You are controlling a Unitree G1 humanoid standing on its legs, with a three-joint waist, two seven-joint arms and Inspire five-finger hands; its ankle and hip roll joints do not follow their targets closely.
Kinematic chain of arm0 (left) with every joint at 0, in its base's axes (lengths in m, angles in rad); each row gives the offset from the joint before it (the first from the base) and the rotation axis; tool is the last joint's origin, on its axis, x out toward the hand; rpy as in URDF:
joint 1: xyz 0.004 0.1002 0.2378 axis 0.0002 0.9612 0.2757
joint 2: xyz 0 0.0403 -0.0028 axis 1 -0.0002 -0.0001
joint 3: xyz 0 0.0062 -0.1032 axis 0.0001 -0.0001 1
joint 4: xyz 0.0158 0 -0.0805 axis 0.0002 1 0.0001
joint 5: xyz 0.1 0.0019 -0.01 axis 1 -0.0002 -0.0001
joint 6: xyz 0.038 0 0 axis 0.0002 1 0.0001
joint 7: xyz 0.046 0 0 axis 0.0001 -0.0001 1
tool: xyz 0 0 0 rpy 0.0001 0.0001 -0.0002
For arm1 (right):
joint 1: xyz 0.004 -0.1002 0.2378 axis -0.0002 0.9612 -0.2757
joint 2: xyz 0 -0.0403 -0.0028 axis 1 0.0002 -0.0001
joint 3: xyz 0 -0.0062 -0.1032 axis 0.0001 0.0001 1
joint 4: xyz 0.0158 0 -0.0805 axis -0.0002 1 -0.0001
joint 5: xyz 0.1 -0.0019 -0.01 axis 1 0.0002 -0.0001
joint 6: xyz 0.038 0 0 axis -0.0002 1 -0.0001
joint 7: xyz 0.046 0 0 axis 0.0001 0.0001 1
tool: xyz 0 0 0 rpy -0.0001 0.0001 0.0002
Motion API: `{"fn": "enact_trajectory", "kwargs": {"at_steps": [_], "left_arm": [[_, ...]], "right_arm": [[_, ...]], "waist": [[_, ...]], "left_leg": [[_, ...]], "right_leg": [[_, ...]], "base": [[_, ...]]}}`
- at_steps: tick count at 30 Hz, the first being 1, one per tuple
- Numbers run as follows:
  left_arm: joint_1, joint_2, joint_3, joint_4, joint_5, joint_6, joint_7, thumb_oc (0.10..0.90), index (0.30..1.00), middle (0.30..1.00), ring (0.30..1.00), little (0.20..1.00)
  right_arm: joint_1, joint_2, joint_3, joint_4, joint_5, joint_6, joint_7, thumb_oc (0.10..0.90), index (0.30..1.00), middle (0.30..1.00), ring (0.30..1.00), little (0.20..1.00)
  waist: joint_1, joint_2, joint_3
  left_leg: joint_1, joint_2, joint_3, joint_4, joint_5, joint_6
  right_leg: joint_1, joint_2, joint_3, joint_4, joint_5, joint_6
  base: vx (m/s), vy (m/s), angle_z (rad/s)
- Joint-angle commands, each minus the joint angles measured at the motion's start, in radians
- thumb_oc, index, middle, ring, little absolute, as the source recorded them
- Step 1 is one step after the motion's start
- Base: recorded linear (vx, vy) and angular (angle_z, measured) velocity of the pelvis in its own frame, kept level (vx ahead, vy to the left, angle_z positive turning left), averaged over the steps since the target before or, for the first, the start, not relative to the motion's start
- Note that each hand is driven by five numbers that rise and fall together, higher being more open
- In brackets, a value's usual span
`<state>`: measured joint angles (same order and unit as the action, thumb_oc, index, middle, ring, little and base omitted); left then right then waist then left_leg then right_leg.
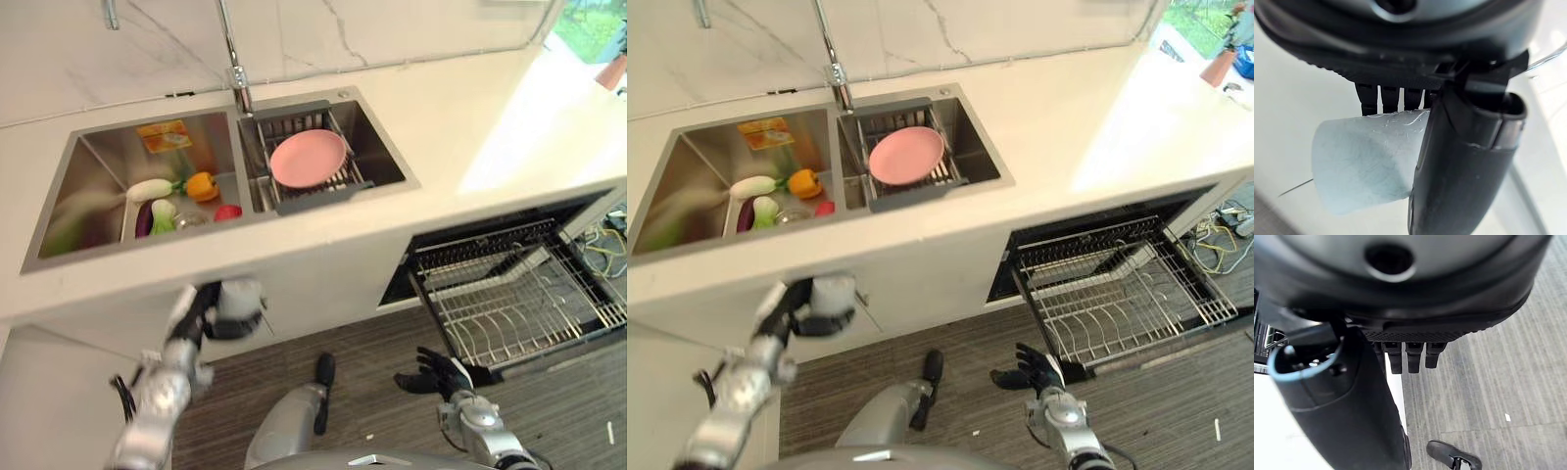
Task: Place the dishes in the dishwasher.
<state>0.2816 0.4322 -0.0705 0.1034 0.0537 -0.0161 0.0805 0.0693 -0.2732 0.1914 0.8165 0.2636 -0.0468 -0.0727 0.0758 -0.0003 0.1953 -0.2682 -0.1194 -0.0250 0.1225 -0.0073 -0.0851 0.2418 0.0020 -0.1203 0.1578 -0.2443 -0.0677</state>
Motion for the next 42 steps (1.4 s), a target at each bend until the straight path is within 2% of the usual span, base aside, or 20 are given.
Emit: {"fn": "enact_trajectory", "kwargs": {"at_steps": [1, 5, 13, 19, 23, 27, 28, 29, 30, 32, 33, 34, 36, 40, 41, 42], "left_arm": [[-0.168, 0.069, 0.11, -0.153, 0.032, -0.124, 0.075, 0.4, 0.3, 0.3, 0.3, 0.3], [-0.179, 0.076, 0.094, -0.141, 0.028, -0.116, 0.071, 0.4, 0.3, 0.3, 0.3, 0.3], [-0.19, 0.077, 0.074, -0.122, 0.019, -0.112, 0.058, 0.4, 0.3, 0.3, 0.3, 0.3], [-0.192, 0.077, 0.068, -0.118, 0.02, -0.109, 0.053, 0.4, 0.3, 0.3, 0.3, 0.3], [-0.191, 0.075, 0.071, -0.119, 0.017, -0.112, 0.056, 0.4, 0.3, 0.3, 0.3, 0.3], [-0.203, 0.08, 0.067, -0.132, 0.008, -0.116, 0.061, 0.4, 0.3, 0.3, 0.3, 0.3], [-0.212, 0.096, 0.071, -0.152, -0.009, -0.117, 0.061, 0.4, 0.3, 0.3, 0.3, 0.3], [-0.214, 0.097, 0.072, -0.153, -0.009, -0.117, 0.06, 0.4, 0.3, 0.3, 0.3, 0.3], [-0.21, 0.107, 0.088, -0.171, -0.02, -0.12, 0.065, 0.4, 0.3, 0.3, 0.3, 0.3], [-0.202, 0.113, 0.115, -0.185, -0.035, -0.122, 0.063, 0.4, 0.3, 0.3, 0.3, 0.3], [-0.199, 0.115, 0.133, -0.187, -0.043, -0.126, 0.07, 0.4, 0.3, 0.3, 0.3, 0.3], [-0.199, 0.116, 0.134, -0.187, -0.043, -0.126, 0.07, 0.4, 0.3, 0.3, 0.3, 0.3], [-0.207, 0.118, 0.138, -0.175, -0.044, -0.126, 0.078, 0.4, 0.3, 0.3, 0.3, 0.3], [-0.247, 0.124, 0.132, -0.16, -0.048, -0.135, 0.09, 0.4, 0.3, 0.3, 0.3, 0.3], [-0.254, 0.129, 0.129, -0.165, -0.048, -0.137, 0.092, 0.4, 0.3, 0.3, 0.3, 0.3], [-0.263, 0.125, 0.128, -0.155, -0.048, -0.137, 0.099, 0.4, 0.3, 0.3, 0.3, 0.3]], "right_arm": [[-0.04, -0.032, -0.042, -0.092, -0.029, -0.051, 0.011, 0.8, 0.9, 0.9, 0.9, 0.9], [-0.032, -0.027, -0.047, -0.083, -0.027, -0.046, 0.01, 0.8, 0.9, 0.9, 0.9, 0.9], [-0.009, -0.03, -0.037, -0.079, -0.047, -0.042, 0.018, 0.8, 0.9, 0.9, 0.9, 0.9], [-0.009, -0.038, -0.026, -0.085, -0.087, -0.041, 0.013, 0.8, 0.9, 0.9, 0.9, 0.9], [-0.007, -0.061, -0.028, -0.15, -0.137, -0.044, 0.001, 0.8, 0.9, 0.9, 0.9, 0.9], [-0.034, -0.083, -0.032, -0.222, -0.156, -0.05, 0.001, 0.8, 0.9, 0.9, 0.9, 0.9], [-0.086, -0.09, -0.008, -0.229, -0.17, -0.053, 0.0, 0.8, 0.9, 0.9, 0.9, 0.9], [-0.088, -0.09, -0.009, -0.227, -0.17, -0.053, 0.0, 0.8, 0.9, 0.9, 0.9, 0.9], [-0.112, -0.091, 0.007, -0.231, -0.183, -0.053, 0.005, 0.8, 0.9, 0.9, 0.9, 0.9], [-0.131, -0.087, 0.038, -0.234, -0.22, -0.048, 0.021, 0.8, 0.9, 0.9, 0.9, 0.9], [-0.122, -0.085, 0.047, -0.236, -0.245, -0.039, 0.032, 0.8, 0.9, 0.9, 0.9, 0.9], [-0.121, -0.085, 0.047, -0.237, -0.245, -0.038, 0.032, 0.8, 0.9, 0.9, 0.9, 0.9], [-0.11, -0.085, 0.05, -0.226, -0.254, -0.03, 0.039, 0.8, 0.9, 0.9, 0.9, 0.9], [-0.11, -0.093, 0.05, -0.226, -0.258, -0.023, 0.051, 0.8, 0.9, 0.9, 0.9, 0.9], [-0.107, -0.095, 0.053, -0.235, -0.259, -0.02, 0.059, 0.8, 0.9, 0.9, 0.9, 0.9], [-0.11, -0.098, 0.075, -0.231, -0.254, -0.018, 0.075, 0.8, 0.9, 0.9, 0.9, 0.9]], "waist": [[0.003, 0.024, -0.056], [-0.004, 0.012, -0.076], [-0.021, 0.011, -0.097], [-0.026, 0.02, -0.103], [-0.032, 0.031, -0.105], [-0.031, 0.046, -0.079], [0.018, 0.062, -0.044], [0.017, 0.061, -0.047], [0.055, 0.068, -0.044], [0.092, 0.068, -0.044], [0.099, 0.044, -0.044], [0.102, 0.043, -0.045], [0.098, 0.025, -0.049], [0.086, 0.026, -0.053], [0.082, 0.021, -0.053], [0.081, 0.018, -0.052]], "left_leg": [[0.214, 0.057, -0.025, -0.033, 0.007, 0.079], [0.252, 0.058, -0.015, -0.049, -0.012, 0.091], [0.294, 0.057, -0.015, -0.066, -0.034, 0.103], [0.305, 0.052, -0.018, -0.07, -0.044, 0.109], [0.305, 0.051, -0.01, -0.076, -0.046, 0.113], [0.289, 0.066, 0.025, -0.085, -0.044, 0.114], [0.249, 0.119, 0.096, -0.07, -0.039, 0.097], [0.24, 0.118, 0.095, -0.064, -0.041, 0.098], [0.22, 0.152, 0.143, -0.055, -0.042, 0.084], [0.203, 0.188, 0.204, -0.043, -0.041, 0.077], [0.194, 0.188, 0.225, -0.035, -0.036, 0.079], [0.194, 0.188, 0.229, -0.036, -0.036, 0.08], [0.184, 0.188, 0.236, -0.031, -0.028, 0.075], [0.171, 0.226, 0.22, -0.037, -0.007, 0.036], [0.172, 0.235, 0.216, -0.029, -0.011, 0.025], [0.168, 0.255, 0.216, -0.023, 0.013, 0.01]], "right_leg": [[-0.135, -0.026, 0.005, 0.007, 0.092, 0.148], [-0.108, -0.031, 0.011, -0.027, 0.084, 0.147], [-0.093, -0.031, 0.027, -0.052, 0.084, 0.147], [-0.095, -0.033, 0.035, -0.042, 0.082, 0.151], [-0.102, -0.037, 0.039, -0.045, 0.086, 0.156], [-0.158, -0.05, 0.025, -0.017, 0.106, 0.173], [-0.211, -0.133, -0.152, 0.053, 0.134, 0.197], [-0.221, -0.135, -0.154, 0.063, 0.13, 0.198], [-0.206, -0.196, -0.302, 0.098, 0.124, 0.199], [-0.17, -0.281, -0.461, 0.16, 0.122, 0.196], [-0.147, -0.313, -0.428, 0.163, 0.163, 0.214], [-0.149, -0.314, -0.424, 0.162, 0.165, 0.215], [-0.14, -0.32, -0.339, 0.119, 0.189, 0.237], [-0.165, -0.355, -0.209, -0.013, 0.259, 0.271], [-0.148, -0.346, -0.201, -0.055, 0.231, 0.274], [-0.142, -0.325, -0.199, -0.097, 0.228, 0.282]], "base": [[0.15, 0.057, -0.08], [0.08, 0.021, -0.18], [0.04, 0.005, 0.23], [0.02, 0.008, -0.06], [0.01, 0.028, -0.07], [-0.12, 0.011, -0.17], [-0.3, -0.07, -0.22], [-0.31, -0.122, -0.32], [-0.1, -0.079, -0.98], [-0.18, -0.113, -1.51], [-0.16, -0.091, -1.1], [-0.09, -0.139, -0.75], [-0.06, -0.185, -0.63], [-0.09, -0.305, -0.79], [-0.09, -0.439, -0.89], [-0.08, -0.323, -0.47]]}}
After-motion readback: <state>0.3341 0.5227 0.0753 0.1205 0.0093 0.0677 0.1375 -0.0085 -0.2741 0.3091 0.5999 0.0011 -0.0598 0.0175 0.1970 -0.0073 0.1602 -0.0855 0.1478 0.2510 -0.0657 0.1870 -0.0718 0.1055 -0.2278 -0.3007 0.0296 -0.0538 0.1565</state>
